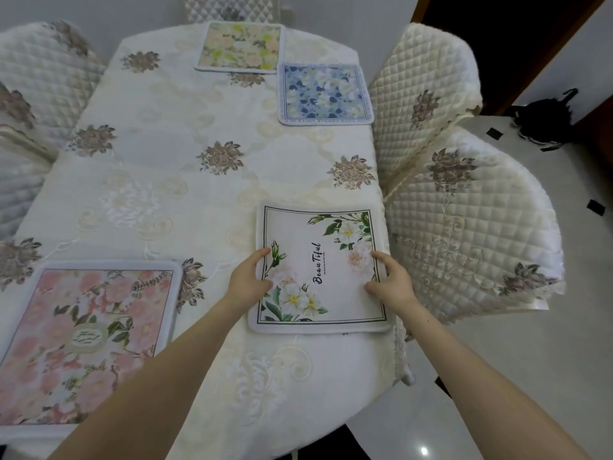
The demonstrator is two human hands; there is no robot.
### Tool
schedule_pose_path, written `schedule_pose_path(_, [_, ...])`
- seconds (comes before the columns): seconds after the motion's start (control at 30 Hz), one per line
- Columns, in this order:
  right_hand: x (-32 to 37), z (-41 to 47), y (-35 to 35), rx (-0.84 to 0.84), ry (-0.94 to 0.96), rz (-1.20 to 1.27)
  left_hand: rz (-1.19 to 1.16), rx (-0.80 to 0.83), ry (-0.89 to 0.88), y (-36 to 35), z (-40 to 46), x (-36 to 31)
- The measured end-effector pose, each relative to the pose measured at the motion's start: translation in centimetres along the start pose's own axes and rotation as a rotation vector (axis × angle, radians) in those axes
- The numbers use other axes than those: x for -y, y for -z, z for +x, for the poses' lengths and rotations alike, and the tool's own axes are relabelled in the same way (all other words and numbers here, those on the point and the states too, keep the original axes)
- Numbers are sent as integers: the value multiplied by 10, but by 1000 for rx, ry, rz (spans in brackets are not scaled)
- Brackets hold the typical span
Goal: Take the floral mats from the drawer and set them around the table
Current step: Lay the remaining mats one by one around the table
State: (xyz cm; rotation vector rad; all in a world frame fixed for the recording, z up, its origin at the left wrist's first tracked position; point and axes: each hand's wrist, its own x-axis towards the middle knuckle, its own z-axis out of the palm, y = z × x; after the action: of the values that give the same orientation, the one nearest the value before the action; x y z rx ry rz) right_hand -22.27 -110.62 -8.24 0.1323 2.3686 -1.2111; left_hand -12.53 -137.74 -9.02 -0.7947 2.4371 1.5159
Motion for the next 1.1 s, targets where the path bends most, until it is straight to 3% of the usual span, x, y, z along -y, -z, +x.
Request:
schedule_pose_path(0.47, [-22,7,-9,-35,35,-135,81,-6,-37,-17,9,17])
schedule_pose_path(0.53, [-24,5,-12,-54,79,-305,236,10,-51,-19,10,19])
schedule_pose_path(0.6, [-28,5,-16,-82,254,-523,507,-17,-98,-22,9,24])
schedule_pose_path(0.7, [-38,5,-22,3,426,-733,827,-24,-228,-28,5,38])
schedule_pose_path(0.83, [-41,7,-23,36,421,-753,976,-12,-286,-25,6,37])
schedule_pose_path(1.1, [31,51,-71,-63,557,-560,907,-33,-474,-51,66,-18])
